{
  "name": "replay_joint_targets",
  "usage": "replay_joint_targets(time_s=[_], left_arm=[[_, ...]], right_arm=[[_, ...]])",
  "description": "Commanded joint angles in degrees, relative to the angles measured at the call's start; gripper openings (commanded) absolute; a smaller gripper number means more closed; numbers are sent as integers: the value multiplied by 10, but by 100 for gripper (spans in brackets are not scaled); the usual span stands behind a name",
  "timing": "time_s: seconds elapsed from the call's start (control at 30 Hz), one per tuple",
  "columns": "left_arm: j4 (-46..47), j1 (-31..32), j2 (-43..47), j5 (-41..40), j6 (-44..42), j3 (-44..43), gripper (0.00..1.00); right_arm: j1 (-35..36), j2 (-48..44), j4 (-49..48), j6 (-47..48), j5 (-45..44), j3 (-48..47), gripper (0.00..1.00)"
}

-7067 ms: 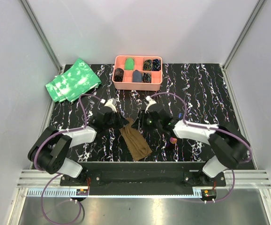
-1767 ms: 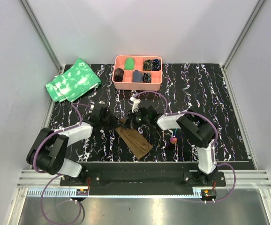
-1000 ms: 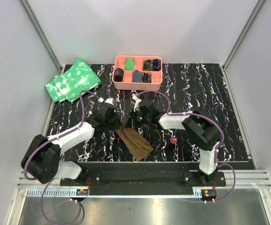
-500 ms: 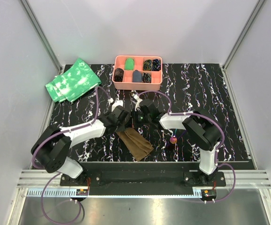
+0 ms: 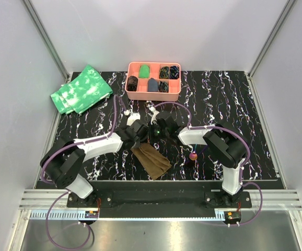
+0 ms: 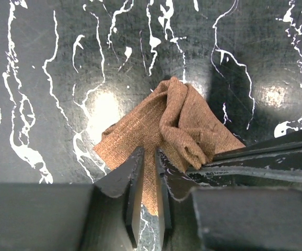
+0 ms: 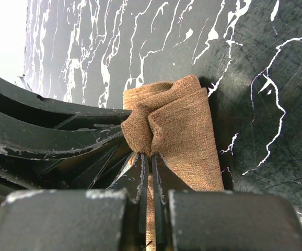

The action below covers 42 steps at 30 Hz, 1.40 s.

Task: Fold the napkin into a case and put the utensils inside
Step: Grasp the top corner of the smaller rectangle folded napkin from the folded napkin.

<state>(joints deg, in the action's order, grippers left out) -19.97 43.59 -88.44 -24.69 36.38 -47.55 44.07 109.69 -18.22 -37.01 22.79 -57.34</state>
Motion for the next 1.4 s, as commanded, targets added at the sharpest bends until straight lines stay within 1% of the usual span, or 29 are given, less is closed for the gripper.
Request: replay_joint_targets(time_s=[0.0, 0.07, 0.1, 0.23, 0.33, 0.43, 0.53, 0.6, 0.63, 0.73, 0.77, 0.8, 0.87, 0.93, 0.97, 1.13, 1.27, 1.37], left_arm=[[8, 4, -9, -35, -11, -25, 18], [12, 5, -8, -26, -12, -23, 28], [15, 8, -6, -25, -11, -21, 31], [22, 10, -11, -21, -18, -18, 31], [25, 10, -25, -24, -20, -18, 28], [34, 11, -35, -28, -18, -13, 21], [38, 10, -27, -36, -22, -11, 13], [38, 10, -3, -34, -22, -10, 8], [39, 10, 7, -31, -22, -6, 7], [48, 3, 52, 0, -14, 5, 4], [62, -10, 70, 33, -11, 11, 1], [71, -16, 78, 52, -3, 18, 0], [103, -30, 97, 87, 0, 43, 0], [118, -36, 102, 98, 7, 61, 0], [140, -38, 107, 112, 9, 67, 0], [192, -47, 116, 129, 22, 104, 0], [237, -58, 130, 146, 43, 134, 0], [268, -58, 161, 145, 58, 157, 0]], right_arm=[[-4, -26, -23, -7, 8, 2, 0], [-4, -24, -24, -6, 9, 1, 0], [-4, -23, -25, -8, 9, 0, 0], [-5, -23, -32, -10, 12, 3, 0], [-5, -21, -34, -11, 12, 5, 0], [-4, -18, -36, -12, 12, 7, 0], [-4, -18, -36, -11, 14, 8, 0], [-4, -19, -32, -11, 13, 8, 0], [-4, -20, -26, -10, 13, 8, 0], [-4, -28, -10, -10, 16, 3, 0], [-5, -30, -6, -11, 21, 1, 0], [-4, -33, -2, -14, 23, -3, 0], [-4, -33, 1, -21, 37, -6, 0], [-5, -28, -8, -35, 44, -8, 0], [-4, -25, -16, -42, 53, -8, 0], [-2, 5, -54, -68, 76, -11, 0], [9, 39, -28, -46, 81, -40, 0], [16, 77, -45, -42, 86, -46, 0]])
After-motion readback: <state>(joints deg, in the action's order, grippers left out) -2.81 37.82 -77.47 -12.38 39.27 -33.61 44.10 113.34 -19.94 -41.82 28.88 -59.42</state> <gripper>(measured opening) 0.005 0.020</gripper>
